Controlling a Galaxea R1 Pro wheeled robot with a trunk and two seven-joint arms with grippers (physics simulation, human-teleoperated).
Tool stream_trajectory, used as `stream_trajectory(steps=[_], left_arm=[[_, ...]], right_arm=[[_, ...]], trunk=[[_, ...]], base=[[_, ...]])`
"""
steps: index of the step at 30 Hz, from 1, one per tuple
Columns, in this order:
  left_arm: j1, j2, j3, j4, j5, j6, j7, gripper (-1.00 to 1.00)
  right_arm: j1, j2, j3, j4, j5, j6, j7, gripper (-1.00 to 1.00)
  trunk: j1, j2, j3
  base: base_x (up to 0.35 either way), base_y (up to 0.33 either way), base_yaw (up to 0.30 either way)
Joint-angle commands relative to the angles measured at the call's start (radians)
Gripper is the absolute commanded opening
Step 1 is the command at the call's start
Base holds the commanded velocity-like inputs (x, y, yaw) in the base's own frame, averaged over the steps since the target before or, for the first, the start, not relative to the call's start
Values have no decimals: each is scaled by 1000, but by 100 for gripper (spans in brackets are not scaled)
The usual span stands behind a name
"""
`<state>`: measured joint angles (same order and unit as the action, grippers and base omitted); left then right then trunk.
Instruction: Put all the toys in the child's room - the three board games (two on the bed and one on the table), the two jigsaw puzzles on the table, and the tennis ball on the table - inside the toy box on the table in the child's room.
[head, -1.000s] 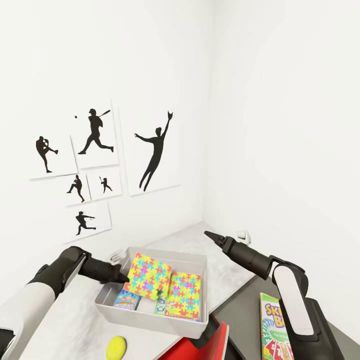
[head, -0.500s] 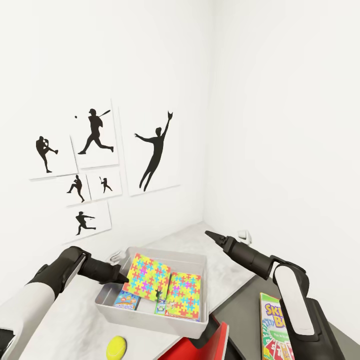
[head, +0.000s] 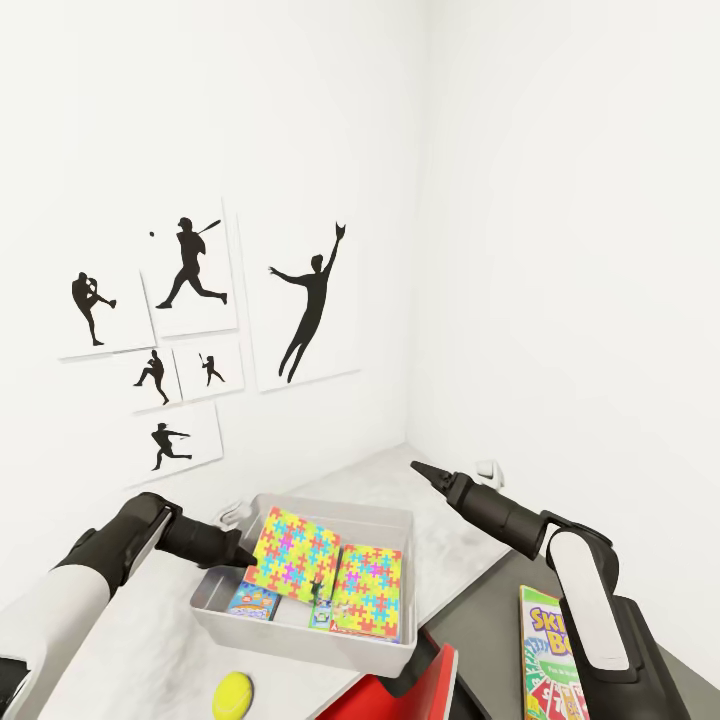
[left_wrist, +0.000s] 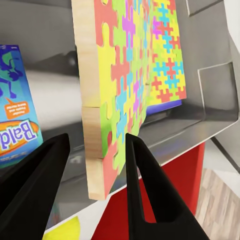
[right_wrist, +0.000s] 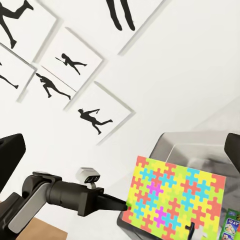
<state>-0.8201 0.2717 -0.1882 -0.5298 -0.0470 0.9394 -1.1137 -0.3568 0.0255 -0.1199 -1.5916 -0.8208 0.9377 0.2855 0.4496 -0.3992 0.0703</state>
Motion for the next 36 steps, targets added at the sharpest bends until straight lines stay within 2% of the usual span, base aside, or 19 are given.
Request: stream_trajectory(steps=[1, 23, 24, 36], left_arm=[[0, 1, -2, -1, -5, 6, -5, -100], [1, 1, -2, -1, -6, 6, -3, -100], [1, 1, -2, -1, -7, 6, -3, 100], [1, 1, -1, -1, -7, 4, -3, 100]], right_arm=[[-1, 1, -3, 0, 7, 6, 9, 100], [-1, 1, -3, 1, 6, 6, 9, 100], [-1, 1, -3, 1, 5, 6, 9, 100], [-1, 1, -4, 1, 5, 6, 9, 100]], trunk=[[0, -1, -1], [0, -1, -1], [0, -1, -1], [0, -1, -1]], base=[[0, 0, 0], [0, 0, 0], [0, 0, 0], [0, 0, 0]])
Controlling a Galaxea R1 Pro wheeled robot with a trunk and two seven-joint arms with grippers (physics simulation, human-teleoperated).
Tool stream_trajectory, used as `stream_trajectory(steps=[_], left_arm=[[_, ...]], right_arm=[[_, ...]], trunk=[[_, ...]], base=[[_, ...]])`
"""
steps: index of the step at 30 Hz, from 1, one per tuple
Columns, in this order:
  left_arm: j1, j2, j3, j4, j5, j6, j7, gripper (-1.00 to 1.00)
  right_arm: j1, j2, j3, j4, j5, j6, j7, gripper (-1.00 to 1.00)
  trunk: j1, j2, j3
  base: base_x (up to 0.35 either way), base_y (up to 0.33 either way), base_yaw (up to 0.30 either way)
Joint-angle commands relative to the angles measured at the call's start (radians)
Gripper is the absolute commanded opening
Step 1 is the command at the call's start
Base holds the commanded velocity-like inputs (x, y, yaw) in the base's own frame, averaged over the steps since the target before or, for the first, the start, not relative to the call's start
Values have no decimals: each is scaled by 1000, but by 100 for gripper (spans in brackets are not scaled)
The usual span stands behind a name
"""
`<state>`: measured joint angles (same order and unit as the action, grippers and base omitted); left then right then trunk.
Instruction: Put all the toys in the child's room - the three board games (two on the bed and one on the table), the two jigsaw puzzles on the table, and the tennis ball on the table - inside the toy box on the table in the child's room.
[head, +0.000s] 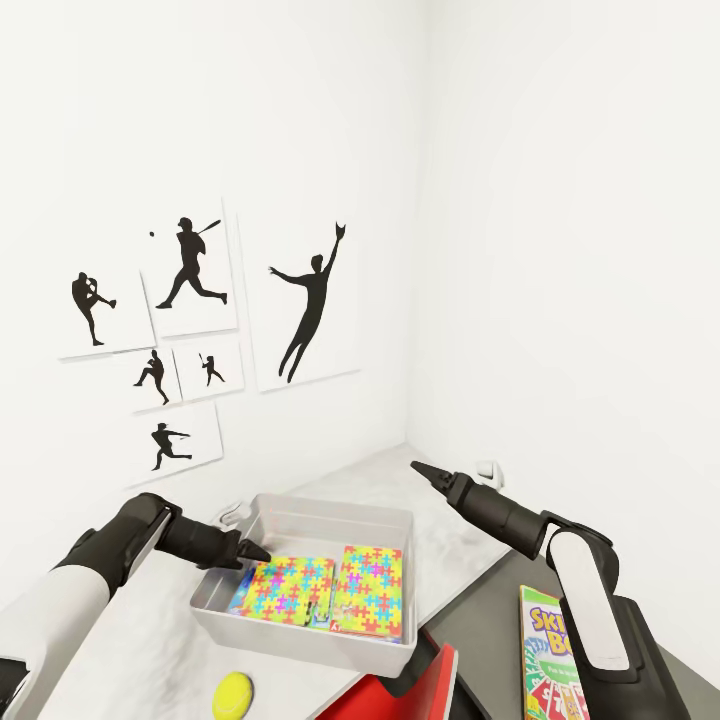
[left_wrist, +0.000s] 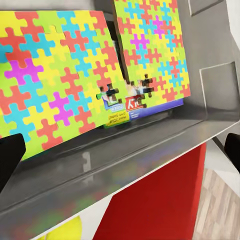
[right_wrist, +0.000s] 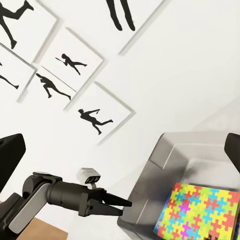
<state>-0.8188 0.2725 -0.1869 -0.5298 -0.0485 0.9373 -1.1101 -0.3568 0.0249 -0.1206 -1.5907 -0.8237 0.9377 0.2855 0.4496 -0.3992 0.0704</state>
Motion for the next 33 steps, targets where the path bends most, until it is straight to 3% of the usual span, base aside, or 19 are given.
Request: stream_trajectory(steps=[1, 11, 15, 19, 22, 26, 33], left_arm=[[0, 1, -2, -1, -5, 6, -7, 100], [0, 3, 12, -1, 0, 2, -21, 100], [0, 13, 17, -8, 7, 1, -61, 100], [0, 38, 18, -13, 8, -7, -166, 100], [1, 57, 18, -14, 8, -59, -250, 100], [1, 70, 18, -15, 7, -108, -342, 100], [2, 83, 22, -15, 8, -131, -461, 100]], right_arm=[[-1, 1, -3, 0, 8, 6, 9, 100], [-1, 1, -3, 0, 8, 6, 9, 100], [-1, 1, -3, 0, 8, 6, 9, 100], [-1, 1, -3, 0, 8, 6, 9, 100], [-1, 1, -3, 0, 8, 6, 9, 100], [-1, 1, -2, 0, 8, 6, 9, 100], [-1, 1, -2, 0, 8, 6, 9, 100]], trunk=[[0, -1, -1], [0, -1, -1], [0, -1, -1], [0, -1, -1], [0, -1, -1], [0, -1, -1], [0, -1, -1]], base=[[0, 0, 0], [0, 0, 0], [0, 0, 0], [0, 0, 0], [0, 0, 0], [0, 0, 0], [0, 0, 0]])
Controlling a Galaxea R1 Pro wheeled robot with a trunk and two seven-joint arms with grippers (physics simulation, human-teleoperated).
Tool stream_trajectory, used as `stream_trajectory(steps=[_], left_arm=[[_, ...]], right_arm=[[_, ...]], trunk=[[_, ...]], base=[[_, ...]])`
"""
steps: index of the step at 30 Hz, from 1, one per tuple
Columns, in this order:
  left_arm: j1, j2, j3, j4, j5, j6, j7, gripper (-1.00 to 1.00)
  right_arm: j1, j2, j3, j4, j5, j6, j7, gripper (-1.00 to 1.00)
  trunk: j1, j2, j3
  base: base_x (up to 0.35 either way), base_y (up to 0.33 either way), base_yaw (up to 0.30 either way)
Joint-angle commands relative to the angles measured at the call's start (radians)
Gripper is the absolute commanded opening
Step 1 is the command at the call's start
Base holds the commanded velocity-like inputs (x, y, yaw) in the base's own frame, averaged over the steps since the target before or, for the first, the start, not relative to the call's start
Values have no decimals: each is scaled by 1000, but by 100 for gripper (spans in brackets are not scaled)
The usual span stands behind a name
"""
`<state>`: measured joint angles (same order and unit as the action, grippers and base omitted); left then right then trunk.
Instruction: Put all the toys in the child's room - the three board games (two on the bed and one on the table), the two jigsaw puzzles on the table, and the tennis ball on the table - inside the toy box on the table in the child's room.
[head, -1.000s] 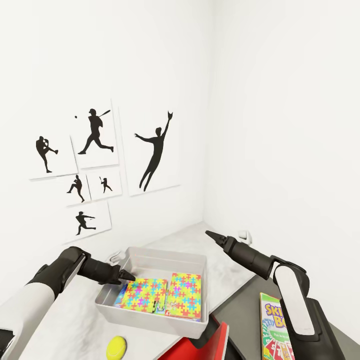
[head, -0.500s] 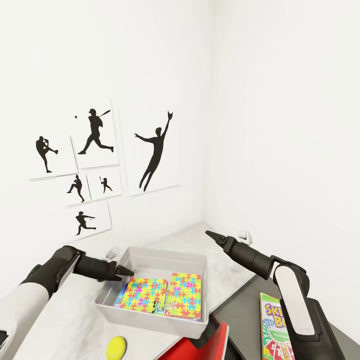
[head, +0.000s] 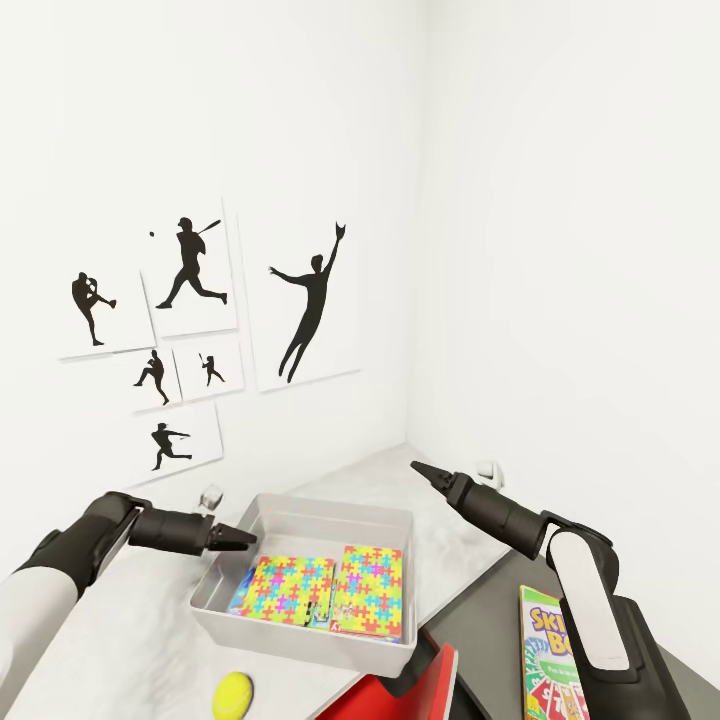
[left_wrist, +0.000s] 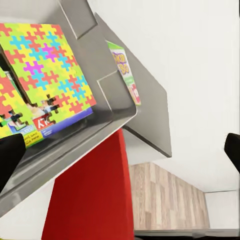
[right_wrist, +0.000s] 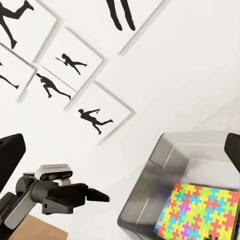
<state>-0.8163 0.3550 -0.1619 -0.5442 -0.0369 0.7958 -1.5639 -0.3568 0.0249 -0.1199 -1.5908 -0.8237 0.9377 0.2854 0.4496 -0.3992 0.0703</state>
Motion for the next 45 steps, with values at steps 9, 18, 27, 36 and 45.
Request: stream_trajectory(steps=[9, 18, 27, 36, 45], left_arm=[[0, 5, 103, 0, 2, -10, -7, 100], [1, 10, 259, -1, 0, -10, -7, 100], [0, 35, 273, -3, 1, -10, -7, 100], [0, 37, 275, -5, 1, -10, -7, 100], [2, 59, 272, -86, -1, 17, -7, 100]], right_arm=[[-1, 3, -3, 0, 8, 6, 9, 100], [-1, 4, -1, 0, 11, 4, 8, 100], [-1, 5, -2, 0, 12, 3, 8, 100], [-1, 4, -3, 0, 9, 3, 8, 100], [-1, 4, -3, 1, 9, 3, 8, 100]], trunk=[[0, -1, -1], [0, -1, 1], [0, -1, 4], [0, -1, 8], [0, -1, 11]], base=[[0, 90, 0], [0, 42, -107], [-46, 2, -249], [-90, 0, -257], [-14, 0, -257]])
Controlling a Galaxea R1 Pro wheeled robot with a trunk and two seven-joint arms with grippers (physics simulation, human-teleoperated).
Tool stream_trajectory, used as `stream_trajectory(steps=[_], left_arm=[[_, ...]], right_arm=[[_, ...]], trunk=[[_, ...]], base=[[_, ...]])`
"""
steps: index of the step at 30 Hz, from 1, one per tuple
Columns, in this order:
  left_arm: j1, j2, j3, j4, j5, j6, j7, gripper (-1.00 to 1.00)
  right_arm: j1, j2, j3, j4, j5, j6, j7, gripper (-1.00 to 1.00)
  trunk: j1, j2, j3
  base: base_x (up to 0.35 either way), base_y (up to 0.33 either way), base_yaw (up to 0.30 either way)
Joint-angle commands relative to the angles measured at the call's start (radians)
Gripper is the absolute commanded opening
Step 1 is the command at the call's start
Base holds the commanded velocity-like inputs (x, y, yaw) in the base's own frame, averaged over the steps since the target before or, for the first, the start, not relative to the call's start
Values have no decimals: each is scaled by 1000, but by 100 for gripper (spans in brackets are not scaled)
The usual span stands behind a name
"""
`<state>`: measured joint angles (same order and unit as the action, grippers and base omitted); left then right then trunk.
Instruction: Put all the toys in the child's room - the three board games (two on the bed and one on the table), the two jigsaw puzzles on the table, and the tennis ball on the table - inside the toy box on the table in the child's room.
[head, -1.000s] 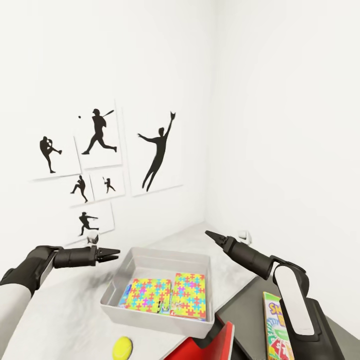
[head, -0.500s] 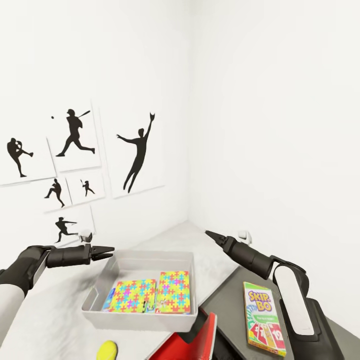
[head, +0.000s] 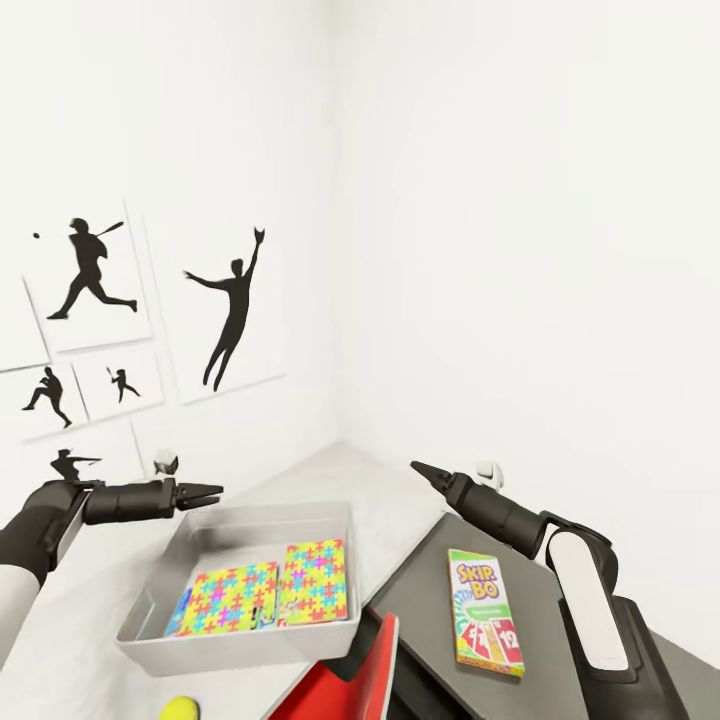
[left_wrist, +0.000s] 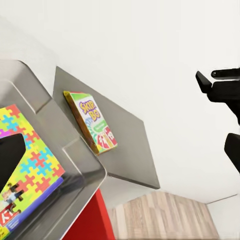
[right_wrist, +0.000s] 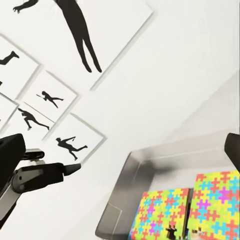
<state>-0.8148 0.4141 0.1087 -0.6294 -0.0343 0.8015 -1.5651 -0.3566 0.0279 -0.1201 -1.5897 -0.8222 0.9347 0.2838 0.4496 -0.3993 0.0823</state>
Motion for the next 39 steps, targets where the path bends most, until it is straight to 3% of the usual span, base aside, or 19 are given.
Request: stream_trajectory(steps=[1, 16, 39], left_arm=[[0, 1, 1, -3, -4, 15, -6, 100], [0, 3, -5, -12, -5, 41, -6, 100], [0, 0, -10, -12, -6, 41, -6, 100]], right_arm=[[-1, 1, -3, 0, 8, 6, 9, 100], [-1, 2, -3, 0, 6, 6, 8, 100], [-1, 0, -5, 21, 6, 6, 8, 100]], trunk=[[0, -1, 0], [0, -1, 0], [0, -1, -36]], base=[[-1, 0, -257], [0, 0, -137], [-62, 0, -1]])
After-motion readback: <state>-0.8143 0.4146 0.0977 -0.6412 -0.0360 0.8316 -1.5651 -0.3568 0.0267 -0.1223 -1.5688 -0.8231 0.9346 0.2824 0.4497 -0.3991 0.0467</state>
